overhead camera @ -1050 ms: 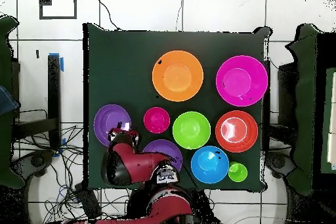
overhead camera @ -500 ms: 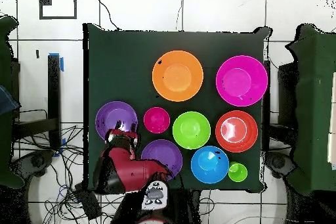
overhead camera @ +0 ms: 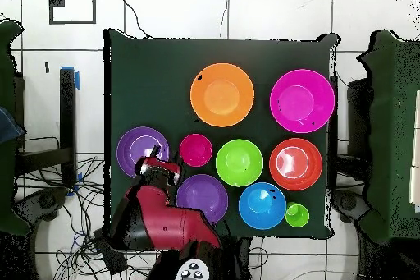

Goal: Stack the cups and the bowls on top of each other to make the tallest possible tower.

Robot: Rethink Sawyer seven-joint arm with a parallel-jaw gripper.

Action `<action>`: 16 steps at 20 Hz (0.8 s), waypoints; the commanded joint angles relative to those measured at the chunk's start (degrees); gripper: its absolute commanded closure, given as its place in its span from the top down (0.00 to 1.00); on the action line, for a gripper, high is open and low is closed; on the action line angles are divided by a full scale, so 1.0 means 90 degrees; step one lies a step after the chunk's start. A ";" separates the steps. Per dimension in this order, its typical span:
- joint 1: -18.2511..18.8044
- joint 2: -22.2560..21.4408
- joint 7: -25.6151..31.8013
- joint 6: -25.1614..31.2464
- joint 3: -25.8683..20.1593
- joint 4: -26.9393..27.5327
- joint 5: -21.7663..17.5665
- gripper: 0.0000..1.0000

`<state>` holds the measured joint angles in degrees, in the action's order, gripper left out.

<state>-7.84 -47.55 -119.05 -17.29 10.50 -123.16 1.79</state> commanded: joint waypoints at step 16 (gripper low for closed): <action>0.0241 0.1079 -0.0287 0.3133 0.0180 0.2740 0.0513 1.00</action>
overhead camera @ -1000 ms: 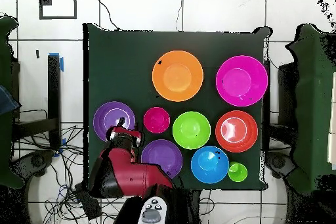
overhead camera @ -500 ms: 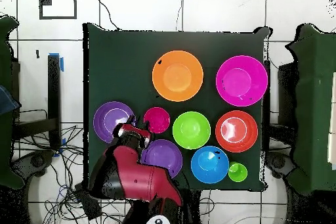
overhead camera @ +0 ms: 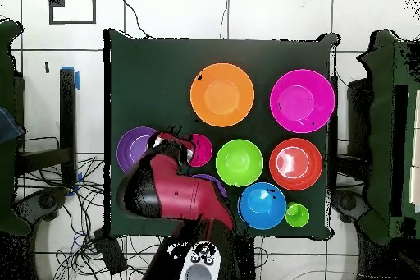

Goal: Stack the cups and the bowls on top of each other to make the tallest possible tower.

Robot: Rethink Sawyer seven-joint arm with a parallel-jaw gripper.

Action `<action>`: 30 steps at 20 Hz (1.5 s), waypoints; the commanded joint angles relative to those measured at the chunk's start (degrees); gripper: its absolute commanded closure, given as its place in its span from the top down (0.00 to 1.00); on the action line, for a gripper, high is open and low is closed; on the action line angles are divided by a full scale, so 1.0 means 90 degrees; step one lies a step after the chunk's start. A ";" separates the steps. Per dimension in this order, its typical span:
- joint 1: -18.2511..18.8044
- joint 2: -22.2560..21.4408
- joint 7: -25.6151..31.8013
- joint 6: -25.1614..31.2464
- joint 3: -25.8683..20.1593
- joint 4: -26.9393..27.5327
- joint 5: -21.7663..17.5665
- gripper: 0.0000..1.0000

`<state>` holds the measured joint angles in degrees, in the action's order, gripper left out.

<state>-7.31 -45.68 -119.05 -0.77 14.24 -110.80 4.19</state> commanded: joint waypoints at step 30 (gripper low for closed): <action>0.0600 0.1881 -0.0027 0.2950 -0.0502 0.3564 -0.0124 1.00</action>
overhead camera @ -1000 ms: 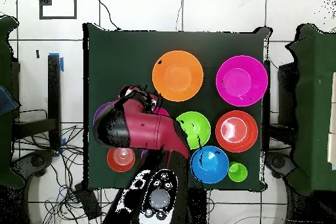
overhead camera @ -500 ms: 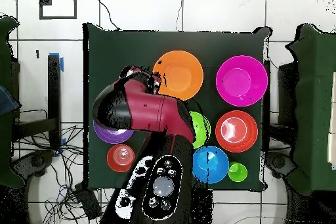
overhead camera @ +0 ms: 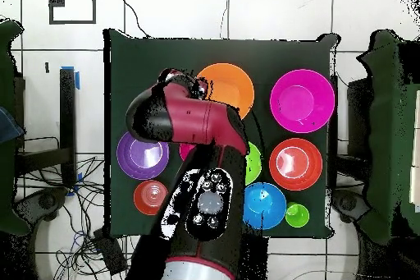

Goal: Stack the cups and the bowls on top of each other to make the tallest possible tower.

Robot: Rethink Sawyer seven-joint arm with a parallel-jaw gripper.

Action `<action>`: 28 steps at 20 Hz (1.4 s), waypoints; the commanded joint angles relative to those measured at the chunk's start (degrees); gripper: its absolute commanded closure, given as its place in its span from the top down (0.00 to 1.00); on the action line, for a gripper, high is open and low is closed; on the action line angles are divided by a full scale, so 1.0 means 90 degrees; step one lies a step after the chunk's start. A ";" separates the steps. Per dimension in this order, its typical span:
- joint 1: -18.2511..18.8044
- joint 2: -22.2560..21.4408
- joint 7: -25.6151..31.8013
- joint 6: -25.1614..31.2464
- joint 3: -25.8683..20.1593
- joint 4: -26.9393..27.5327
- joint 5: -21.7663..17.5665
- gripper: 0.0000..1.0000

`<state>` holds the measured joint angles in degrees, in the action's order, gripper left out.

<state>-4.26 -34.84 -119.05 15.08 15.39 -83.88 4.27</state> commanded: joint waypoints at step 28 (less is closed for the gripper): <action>0.0411 0.1462 -0.0026 0.0859 -0.1036 0.1122 -0.0193 1.00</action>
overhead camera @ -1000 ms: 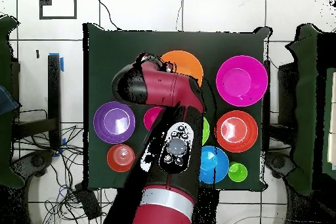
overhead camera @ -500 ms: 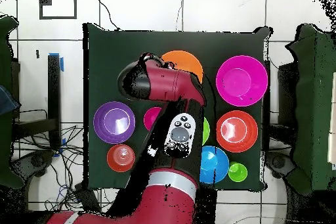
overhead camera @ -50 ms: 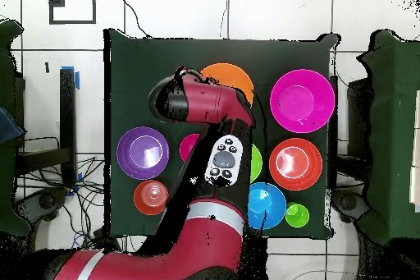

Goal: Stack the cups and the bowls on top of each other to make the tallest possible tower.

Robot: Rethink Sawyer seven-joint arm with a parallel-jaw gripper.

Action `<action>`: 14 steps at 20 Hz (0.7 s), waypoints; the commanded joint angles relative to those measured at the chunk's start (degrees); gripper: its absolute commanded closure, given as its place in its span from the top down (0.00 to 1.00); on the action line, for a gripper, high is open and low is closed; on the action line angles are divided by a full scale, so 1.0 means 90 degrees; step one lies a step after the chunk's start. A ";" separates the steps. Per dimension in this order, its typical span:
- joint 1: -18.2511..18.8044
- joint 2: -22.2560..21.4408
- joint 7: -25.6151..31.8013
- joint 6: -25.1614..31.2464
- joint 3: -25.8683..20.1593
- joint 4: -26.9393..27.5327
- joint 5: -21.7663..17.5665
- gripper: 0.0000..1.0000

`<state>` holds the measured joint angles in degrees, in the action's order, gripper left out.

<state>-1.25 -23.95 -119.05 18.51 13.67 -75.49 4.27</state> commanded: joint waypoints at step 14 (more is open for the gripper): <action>0.0369 0.0138 0.0311 0.1561 -0.1352 0.0397 -0.0085 1.00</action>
<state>0.97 -23.27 -119.05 23.98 9.86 -74.40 4.27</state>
